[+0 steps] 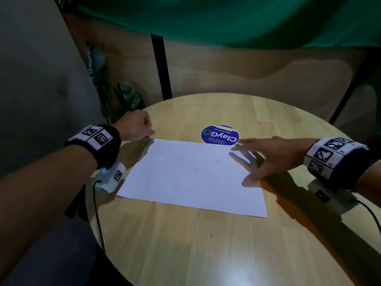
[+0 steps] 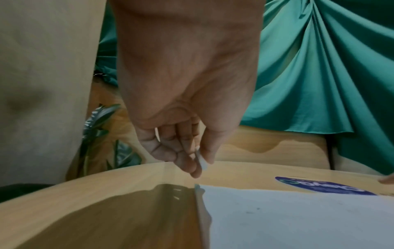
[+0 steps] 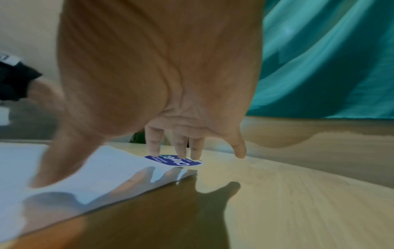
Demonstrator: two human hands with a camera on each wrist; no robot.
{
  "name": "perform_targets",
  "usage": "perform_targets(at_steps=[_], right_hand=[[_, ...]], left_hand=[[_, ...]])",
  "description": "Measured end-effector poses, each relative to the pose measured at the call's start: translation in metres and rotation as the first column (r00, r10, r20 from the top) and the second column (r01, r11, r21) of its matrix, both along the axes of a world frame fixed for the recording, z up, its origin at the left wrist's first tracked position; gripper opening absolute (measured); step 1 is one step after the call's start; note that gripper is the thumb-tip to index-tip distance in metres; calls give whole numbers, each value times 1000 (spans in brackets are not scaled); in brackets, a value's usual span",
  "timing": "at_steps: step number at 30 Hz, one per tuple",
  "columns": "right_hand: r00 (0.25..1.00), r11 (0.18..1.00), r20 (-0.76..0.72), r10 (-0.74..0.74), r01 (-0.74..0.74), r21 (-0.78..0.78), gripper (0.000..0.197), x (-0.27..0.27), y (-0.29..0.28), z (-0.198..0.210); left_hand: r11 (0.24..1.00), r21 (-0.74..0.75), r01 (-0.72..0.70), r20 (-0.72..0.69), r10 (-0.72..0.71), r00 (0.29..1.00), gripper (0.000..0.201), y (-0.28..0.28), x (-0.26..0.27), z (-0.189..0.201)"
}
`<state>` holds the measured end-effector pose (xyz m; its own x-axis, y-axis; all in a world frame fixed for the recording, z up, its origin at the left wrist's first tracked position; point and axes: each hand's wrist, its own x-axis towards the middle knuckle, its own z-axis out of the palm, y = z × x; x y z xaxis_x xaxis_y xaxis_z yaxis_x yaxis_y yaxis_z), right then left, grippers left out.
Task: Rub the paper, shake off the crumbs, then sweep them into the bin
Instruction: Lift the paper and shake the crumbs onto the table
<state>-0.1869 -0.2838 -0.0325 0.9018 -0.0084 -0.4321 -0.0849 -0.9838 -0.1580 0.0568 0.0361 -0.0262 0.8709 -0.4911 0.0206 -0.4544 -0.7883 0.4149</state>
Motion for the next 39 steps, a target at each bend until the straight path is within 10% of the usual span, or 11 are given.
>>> perform_targets(at_steps=[7,14,19,27,34,39], right_hand=[[988,991,95,-119,113,67,100,24,5,-7],[977,965,0,-211,208,160,114,32,1,-12],[960,934,-19,-278,275,230,68,23,0,-11],[890,731,138,-435,259,632,66,-4,13,-6],[860,671,297,-415,70,738,67,-26,18,16],[836,676,387,-390,-26,736,72,-33,19,39]], left_hand=[[963,228,-146,-55,163,985,32,43,29,-21],[990,82,-117,31,115,993,33,54,-27,-24],[988,131,-77,-132,94,987,45,52,-59,-36],[989,150,-13,-172,39,984,79,57,-71,-29],[977,-182,-114,-273,61,960,100,51,-71,-19],[822,-525,-220,-412,-19,911,115,47,-71,3]])
